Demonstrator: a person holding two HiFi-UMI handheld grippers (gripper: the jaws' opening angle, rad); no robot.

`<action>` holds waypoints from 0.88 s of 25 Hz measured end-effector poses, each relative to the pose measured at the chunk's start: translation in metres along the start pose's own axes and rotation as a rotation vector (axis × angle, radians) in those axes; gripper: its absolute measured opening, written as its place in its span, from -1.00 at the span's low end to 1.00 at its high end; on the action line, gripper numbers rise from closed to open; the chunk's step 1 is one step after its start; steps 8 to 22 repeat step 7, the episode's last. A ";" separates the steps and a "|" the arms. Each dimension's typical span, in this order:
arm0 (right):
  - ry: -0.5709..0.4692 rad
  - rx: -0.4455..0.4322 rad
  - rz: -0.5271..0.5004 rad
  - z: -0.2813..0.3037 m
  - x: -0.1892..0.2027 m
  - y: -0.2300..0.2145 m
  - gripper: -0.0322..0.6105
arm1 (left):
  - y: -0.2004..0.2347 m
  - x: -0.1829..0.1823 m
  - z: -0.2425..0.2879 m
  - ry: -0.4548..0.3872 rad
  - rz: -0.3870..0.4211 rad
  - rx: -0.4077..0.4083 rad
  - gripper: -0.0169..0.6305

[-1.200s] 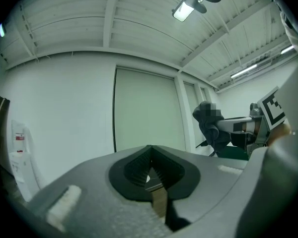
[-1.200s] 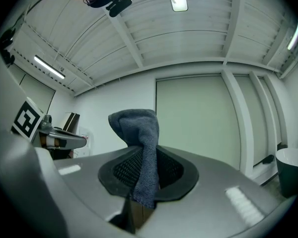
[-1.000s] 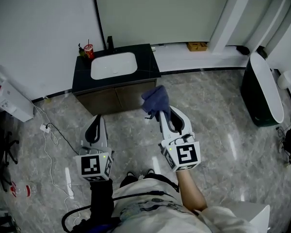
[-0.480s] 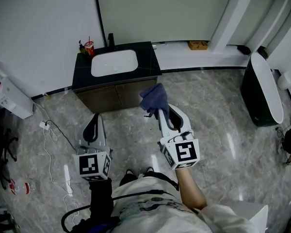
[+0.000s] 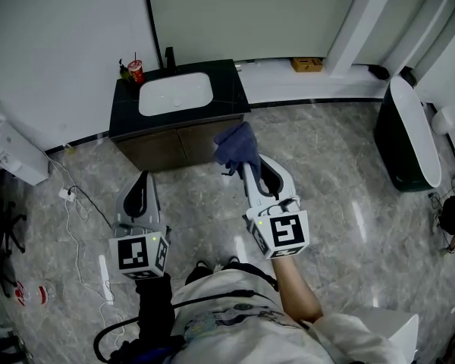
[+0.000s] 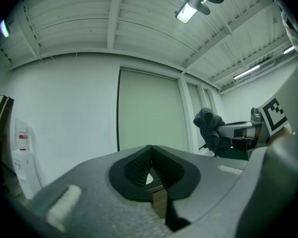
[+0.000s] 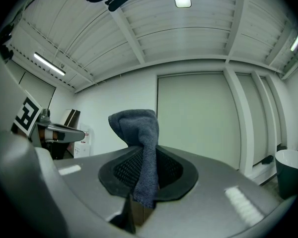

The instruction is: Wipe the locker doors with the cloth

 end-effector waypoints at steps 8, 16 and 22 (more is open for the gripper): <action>-0.015 0.005 -0.025 0.005 0.001 0.000 -0.71 | 0.002 -0.003 0.004 0.001 0.000 0.008 -0.94; -0.015 0.005 -0.025 0.005 0.001 0.000 -0.71 | 0.002 -0.003 0.004 0.001 0.000 0.008 -0.94; -0.015 0.005 -0.025 0.005 0.001 0.000 -0.71 | 0.002 -0.003 0.004 0.001 0.000 0.008 -0.94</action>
Point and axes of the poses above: the fingertips, and each gripper's own axes: z forward along the fingers, y to its left, x out of its underside, the point moved 8 cm from there along -z, backward along the fingers, and after that the axes turned 2 degrees about x, right-handed, at the moved point
